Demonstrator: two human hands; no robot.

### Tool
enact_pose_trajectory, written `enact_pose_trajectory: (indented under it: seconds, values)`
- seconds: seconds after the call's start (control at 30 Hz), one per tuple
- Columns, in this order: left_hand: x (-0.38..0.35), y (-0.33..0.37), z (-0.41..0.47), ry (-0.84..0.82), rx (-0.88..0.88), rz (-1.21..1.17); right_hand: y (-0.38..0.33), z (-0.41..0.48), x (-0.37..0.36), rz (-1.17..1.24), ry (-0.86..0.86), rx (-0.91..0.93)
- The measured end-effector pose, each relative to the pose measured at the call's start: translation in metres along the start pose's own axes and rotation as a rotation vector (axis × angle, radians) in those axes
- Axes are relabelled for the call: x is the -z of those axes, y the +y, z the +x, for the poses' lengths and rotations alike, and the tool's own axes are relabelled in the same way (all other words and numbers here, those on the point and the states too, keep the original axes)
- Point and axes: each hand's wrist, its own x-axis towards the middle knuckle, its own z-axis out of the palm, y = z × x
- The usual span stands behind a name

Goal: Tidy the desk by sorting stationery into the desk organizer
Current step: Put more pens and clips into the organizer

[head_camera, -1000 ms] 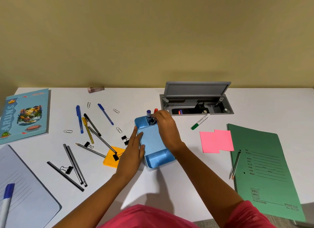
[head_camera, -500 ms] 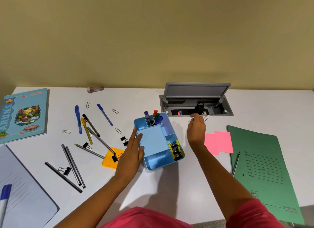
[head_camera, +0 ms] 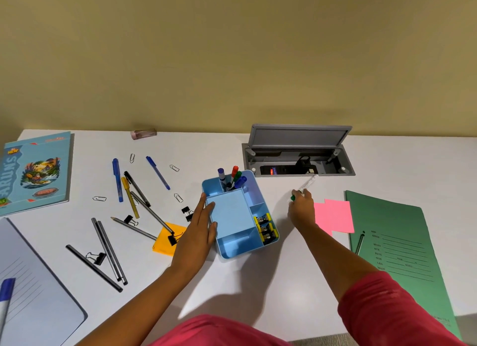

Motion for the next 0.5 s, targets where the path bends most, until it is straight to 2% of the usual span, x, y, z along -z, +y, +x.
enact_pose_trajectory:
  seconds: [0.23, 0.37, 0.5]
  values:
    - [0.001, 0.003, -0.001, -0.002, 0.008, 0.004, 0.013, -0.012, -0.004, 0.032, 0.107, -0.005]
    - [0.001, 0.002, -0.001, -0.009, 0.011, -0.007, 0.007, -0.017, 0.003, 0.144, 0.212, -0.016]
    - [0.0, 0.003, -0.001, -0.014, 0.02, -0.017, -0.017, -0.028, 0.03, 0.377, 0.363, 0.01]
